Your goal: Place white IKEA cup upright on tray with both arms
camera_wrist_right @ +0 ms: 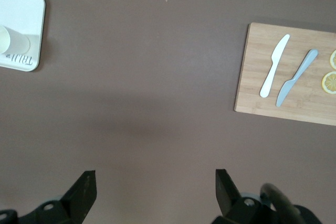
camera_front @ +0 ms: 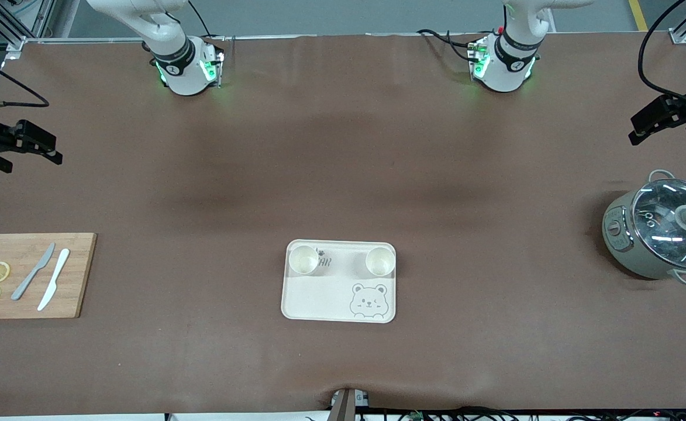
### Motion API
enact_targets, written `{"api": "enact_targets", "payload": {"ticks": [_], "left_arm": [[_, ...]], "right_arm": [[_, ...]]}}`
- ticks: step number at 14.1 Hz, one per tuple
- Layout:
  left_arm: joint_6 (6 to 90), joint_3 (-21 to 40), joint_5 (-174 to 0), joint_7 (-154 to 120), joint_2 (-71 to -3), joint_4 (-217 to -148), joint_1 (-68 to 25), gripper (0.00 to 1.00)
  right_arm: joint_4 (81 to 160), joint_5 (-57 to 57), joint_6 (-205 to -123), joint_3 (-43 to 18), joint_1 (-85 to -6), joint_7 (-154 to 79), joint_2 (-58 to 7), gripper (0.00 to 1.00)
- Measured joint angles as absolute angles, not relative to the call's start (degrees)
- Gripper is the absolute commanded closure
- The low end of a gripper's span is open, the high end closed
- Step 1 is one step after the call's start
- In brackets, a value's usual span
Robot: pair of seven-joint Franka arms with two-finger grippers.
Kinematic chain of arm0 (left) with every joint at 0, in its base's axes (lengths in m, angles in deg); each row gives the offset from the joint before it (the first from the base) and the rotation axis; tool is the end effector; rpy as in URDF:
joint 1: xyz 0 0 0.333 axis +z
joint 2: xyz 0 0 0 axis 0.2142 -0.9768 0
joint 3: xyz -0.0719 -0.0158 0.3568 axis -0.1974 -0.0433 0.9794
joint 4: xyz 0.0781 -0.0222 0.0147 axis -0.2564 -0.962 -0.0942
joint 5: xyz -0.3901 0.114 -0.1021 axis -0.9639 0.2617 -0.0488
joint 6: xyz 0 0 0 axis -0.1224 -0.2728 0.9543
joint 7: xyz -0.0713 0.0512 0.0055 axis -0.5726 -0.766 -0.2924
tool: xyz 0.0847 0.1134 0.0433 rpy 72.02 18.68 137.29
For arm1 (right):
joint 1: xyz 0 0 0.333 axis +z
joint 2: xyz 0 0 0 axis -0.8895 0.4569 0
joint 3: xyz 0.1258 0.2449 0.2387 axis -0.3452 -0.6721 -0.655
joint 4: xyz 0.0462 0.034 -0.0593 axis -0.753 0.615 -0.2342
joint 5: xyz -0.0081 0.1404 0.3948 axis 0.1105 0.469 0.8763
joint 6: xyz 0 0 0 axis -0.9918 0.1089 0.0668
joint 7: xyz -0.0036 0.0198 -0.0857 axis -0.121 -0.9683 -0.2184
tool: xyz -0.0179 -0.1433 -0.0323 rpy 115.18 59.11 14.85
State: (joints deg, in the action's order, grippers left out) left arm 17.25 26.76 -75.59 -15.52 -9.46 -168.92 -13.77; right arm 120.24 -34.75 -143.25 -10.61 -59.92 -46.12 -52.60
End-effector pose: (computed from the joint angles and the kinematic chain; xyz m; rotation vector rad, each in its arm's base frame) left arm 0.5607 -0.0168 0.6779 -3.0935 -0.1513 -0.0480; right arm 0.5622 -0.0411 0.6014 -3.0838 -0.2438 -0.0036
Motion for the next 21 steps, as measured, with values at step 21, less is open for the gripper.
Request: {"api": "enact_targets", "payload": {"ticks": [21], "left_arm": [[18.0, 24.7, -76.1, -17.6, -10.0, -170.1, -14.7, 0.00]], "right_arm": [[114.8, -34.9, -137.8, -11.7, -63.2, -34.0, -51.5, 0.00]]}}
